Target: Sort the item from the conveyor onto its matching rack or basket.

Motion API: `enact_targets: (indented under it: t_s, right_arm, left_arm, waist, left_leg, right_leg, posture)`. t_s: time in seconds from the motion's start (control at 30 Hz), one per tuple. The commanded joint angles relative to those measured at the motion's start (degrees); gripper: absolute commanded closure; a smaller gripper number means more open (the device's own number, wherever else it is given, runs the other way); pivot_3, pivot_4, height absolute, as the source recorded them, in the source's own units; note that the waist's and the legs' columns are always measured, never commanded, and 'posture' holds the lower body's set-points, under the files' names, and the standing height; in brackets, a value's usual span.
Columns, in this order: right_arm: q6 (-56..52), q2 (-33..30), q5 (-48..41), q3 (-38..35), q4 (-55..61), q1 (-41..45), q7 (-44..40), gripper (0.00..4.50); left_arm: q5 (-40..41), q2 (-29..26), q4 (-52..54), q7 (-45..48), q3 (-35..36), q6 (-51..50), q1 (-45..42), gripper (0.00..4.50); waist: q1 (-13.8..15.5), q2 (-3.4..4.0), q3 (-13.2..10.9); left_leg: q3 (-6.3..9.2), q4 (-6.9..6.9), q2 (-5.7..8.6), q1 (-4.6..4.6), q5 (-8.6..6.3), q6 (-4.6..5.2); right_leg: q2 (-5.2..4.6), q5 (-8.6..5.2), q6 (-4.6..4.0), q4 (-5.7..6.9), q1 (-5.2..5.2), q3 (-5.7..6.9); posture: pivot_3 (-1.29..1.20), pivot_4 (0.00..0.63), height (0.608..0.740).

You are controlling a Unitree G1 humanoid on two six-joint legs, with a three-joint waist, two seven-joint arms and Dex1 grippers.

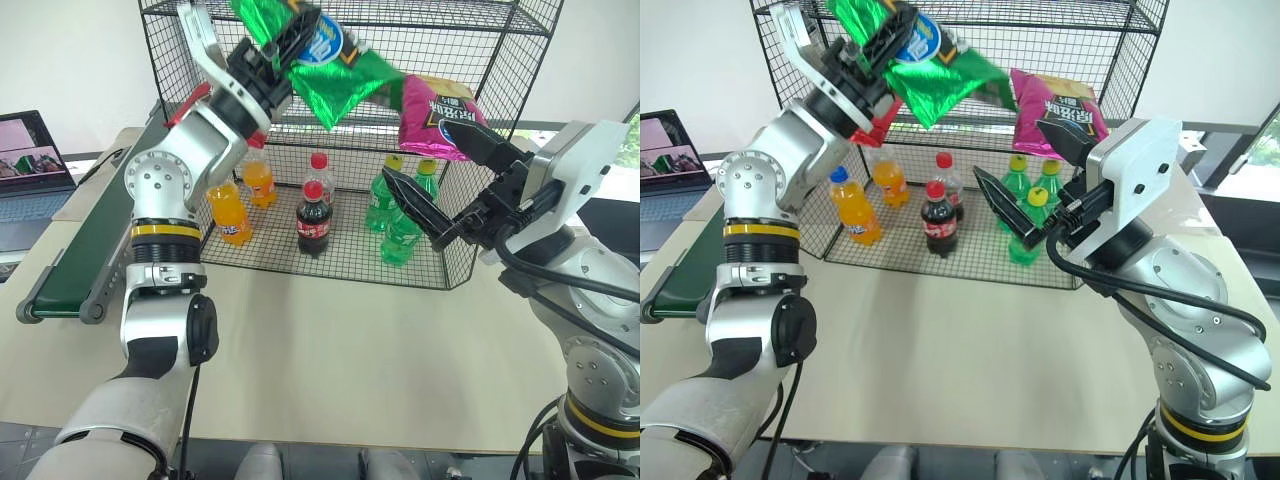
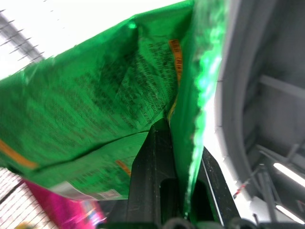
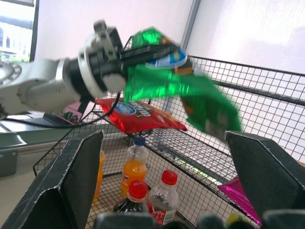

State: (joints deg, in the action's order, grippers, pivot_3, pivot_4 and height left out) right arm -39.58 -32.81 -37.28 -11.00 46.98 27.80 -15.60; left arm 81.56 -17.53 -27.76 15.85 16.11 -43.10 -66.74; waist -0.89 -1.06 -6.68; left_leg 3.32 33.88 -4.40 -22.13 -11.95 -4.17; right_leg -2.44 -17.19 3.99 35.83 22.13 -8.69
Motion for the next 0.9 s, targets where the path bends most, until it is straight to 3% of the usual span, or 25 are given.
enact_targets:
  t_s: [0.03,0.47,0.73,0.9]
  right_arm:
    - [0.01,-0.83,-0.39,-1.64,1.69,0.05,0.85,0.00]
    - [0.64,-1.15,-0.03,-0.81,-0.07,0.04,-0.43,0.00]
    - [1.06,-0.95,0.34,-0.51,-0.67,-0.51,-0.88,0.00]
    - [1.30,-1.08,0.49,-0.43,-0.89,-0.87,-1.04,0.00]
  left_arm:
    - [1.22,2.95,7.56,-6.84,2.88,-2.67,4.98,4.43]
    - [4.22,14.57,20.97,-33.15,8.11,1.47,12.94,4.43]
    - [2.72,22.50,29.34,-47.41,5.89,6.69,16.84,4.43]
    - [4.60,24.48,31.89,-50.56,3.93,6.90,17.63,4.43]
  waist:
    - [0.10,0.00,0.00]
    - [1.25,-0.04,-0.02]
    - [1.74,-0.07,-0.03]
    - [1.59,-0.07,-0.03]
  left_leg:
    - [0.00,0.01,0.00,0.00,0.00,0.00]
    - [0.04,0.23,0.01,-0.07,0.01,-0.01]
    - [0.04,0.34,0.02,-0.09,0.00,-0.01]
    - [0.04,0.36,0.03,-0.08,0.00,0.00]
  right_leg:
    - [0.00,0.00,0.01,0.01,-0.01,0.00]
    - [-0.02,0.06,0.09,0.04,-0.08,-0.01]
    - [-0.02,0.08,0.11,0.02,-0.11,-0.02]
    - [-0.02,0.09,0.12,0.03,-0.12,-0.02]
  posture:
    - [0.00,0.150,0.740]
    - [0.00,0.150,0.740]
    - [0.00,0.150,0.740]
    - [0.00,0.150,0.740]
